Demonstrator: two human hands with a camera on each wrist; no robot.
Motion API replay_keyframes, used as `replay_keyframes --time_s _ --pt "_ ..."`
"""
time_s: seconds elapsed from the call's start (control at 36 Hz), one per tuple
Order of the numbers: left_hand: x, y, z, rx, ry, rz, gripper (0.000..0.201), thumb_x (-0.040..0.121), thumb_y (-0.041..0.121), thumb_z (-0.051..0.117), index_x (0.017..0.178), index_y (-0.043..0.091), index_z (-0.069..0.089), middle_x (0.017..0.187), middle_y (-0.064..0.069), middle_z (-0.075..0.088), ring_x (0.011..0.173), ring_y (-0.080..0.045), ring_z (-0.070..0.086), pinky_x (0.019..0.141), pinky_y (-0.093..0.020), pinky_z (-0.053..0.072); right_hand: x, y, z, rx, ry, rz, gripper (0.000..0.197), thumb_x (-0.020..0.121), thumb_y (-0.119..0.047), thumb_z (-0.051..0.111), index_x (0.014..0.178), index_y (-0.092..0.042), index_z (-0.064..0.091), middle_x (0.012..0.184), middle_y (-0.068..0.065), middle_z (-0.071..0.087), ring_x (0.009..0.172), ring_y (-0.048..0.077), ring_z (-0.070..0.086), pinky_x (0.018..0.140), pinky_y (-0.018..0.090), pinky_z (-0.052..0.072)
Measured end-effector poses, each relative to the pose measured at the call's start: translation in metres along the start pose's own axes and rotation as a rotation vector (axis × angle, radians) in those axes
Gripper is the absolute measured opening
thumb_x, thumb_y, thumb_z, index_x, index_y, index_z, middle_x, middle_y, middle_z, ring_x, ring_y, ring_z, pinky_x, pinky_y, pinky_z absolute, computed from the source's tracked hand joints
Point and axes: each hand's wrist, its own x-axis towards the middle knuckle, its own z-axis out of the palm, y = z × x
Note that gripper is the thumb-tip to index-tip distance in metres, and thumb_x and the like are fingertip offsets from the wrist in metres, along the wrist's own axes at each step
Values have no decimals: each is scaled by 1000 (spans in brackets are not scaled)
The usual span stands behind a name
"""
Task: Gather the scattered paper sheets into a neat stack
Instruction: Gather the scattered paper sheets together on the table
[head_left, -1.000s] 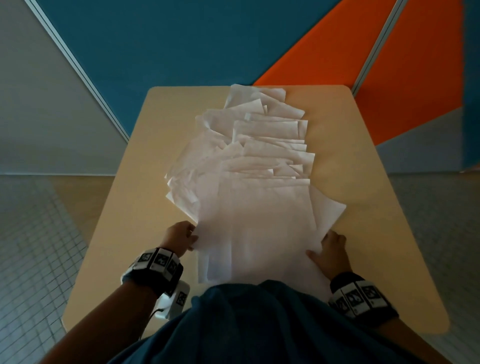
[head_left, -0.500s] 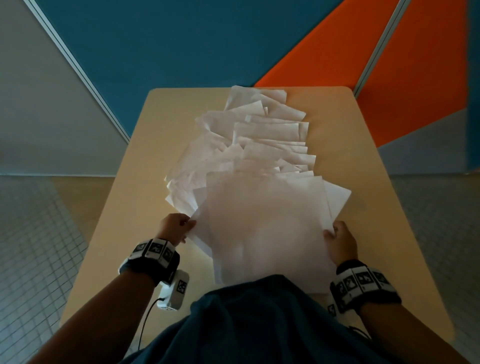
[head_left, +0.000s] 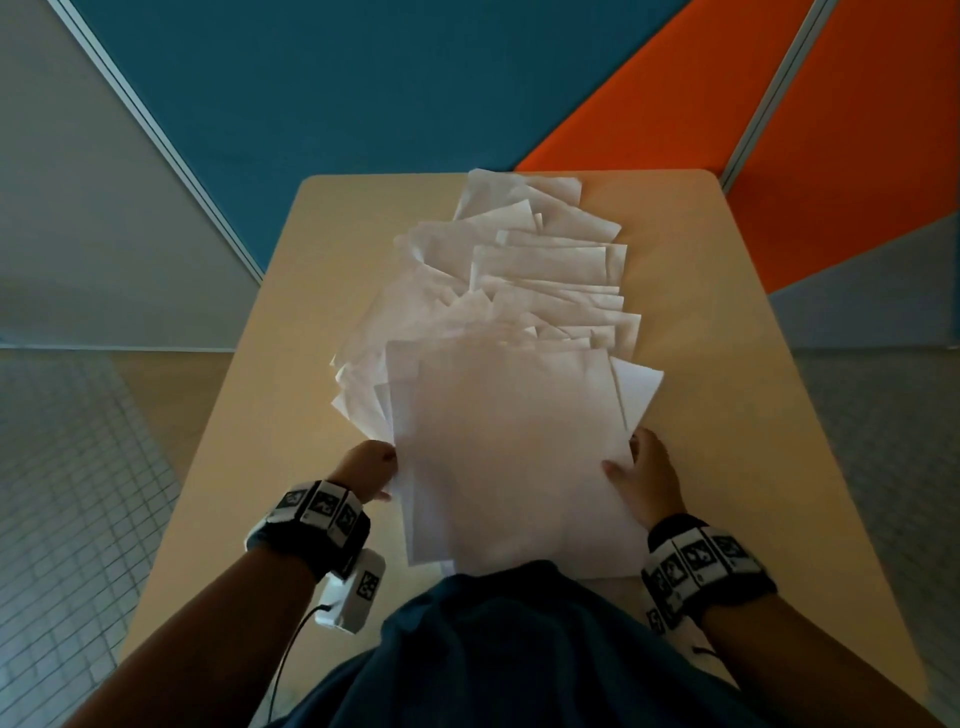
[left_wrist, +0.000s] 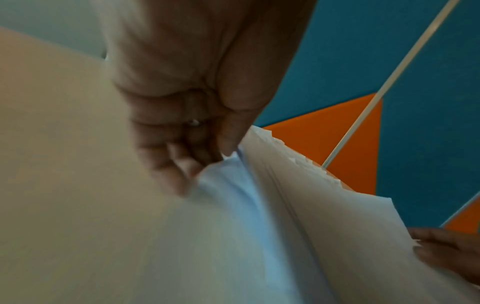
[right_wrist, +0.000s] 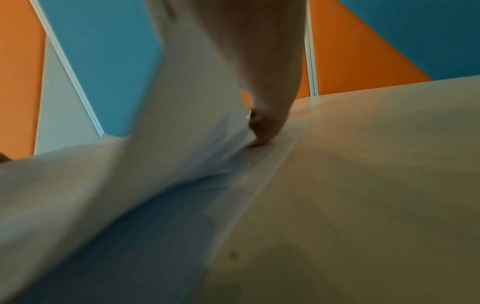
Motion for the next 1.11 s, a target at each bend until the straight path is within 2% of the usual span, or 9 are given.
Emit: replay_keyframes --time_s 0.08,0.17,0.31,0.56,0.64,0.75,0.83,0.94,1.11 --pt "1 0 -5 49 226 -62 47 91 15 51 129 -9 39 137 -29 42 126 -42 43 105 -45 36 7 4 -5 -98 152 61 50 80 -13 66 121 6 44 126 29 46 117 39 42 96 38 34" --pt "6 2 -4 127 217 -183 75 90 35 51 134 -18 23 142 -35 26 134 -43 28 113 -44 24 16 4 -9 -206 115 136 55 82 -23 65 122 6 42 129 31 43 125 40 33 102 42 29" --pt "22 21 -1 -66 247 -245 98 80 42 63 136 -19 10 142 -35 26 131 -42 35 111 -44 31 34 -9 -5 -228 24 85 59 82 -27 63 126 4 40 130 30 41 123 42 34 105 44 28" --pt "39 50 -1 -75 231 -50 63 85 25 61 140 22 30 141 -23 28 132 -44 26 110 -51 26 45 -23 -6 -259 -143 -112 49 87 -15 56 134 -9 40 139 18 35 127 34 38 105 37 32" --pt "38 56 5 -62 227 89 68 85 16 59 143 19 24 142 -23 31 131 -43 30 109 -50 29 48 -23 -12 -202 -105 -111 41 86 -11 59 125 -4 48 133 20 38 121 36 44 100 34 36" --pt "34 47 6 4 291 -22 78 81 22 66 141 0 21 141 -27 29 131 -43 29 111 -47 25 51 -7 -22 -369 0 9 49 80 -26 64 118 -3 46 131 22 40 122 37 36 101 42 31" --pt "33 30 7 42 244 -2 62 82 13 64 131 -11 33 133 -32 39 124 -43 40 106 -42 32 47 7 -27 -508 -45 -70 53 81 -28 63 126 -7 45 132 18 43 121 37 39 98 40 30" --pt "27 15 7 94 239 54 41 84 0 55 122 -10 43 111 -33 62 110 -42 55 91 -40 40 37 13 -25 -483 -19 -176 40 81 -16 63 119 -6 54 122 17 53 107 38 50 88 39 36" --pt "19 14 5 50 210 67 47 80 5 64 120 -7 43 105 -27 67 104 -36 60 88 -36 42 34 2 -14 -458 -39 -83 39 85 -23 61 117 -3 53 122 20 51 105 40 48 87 39 36"
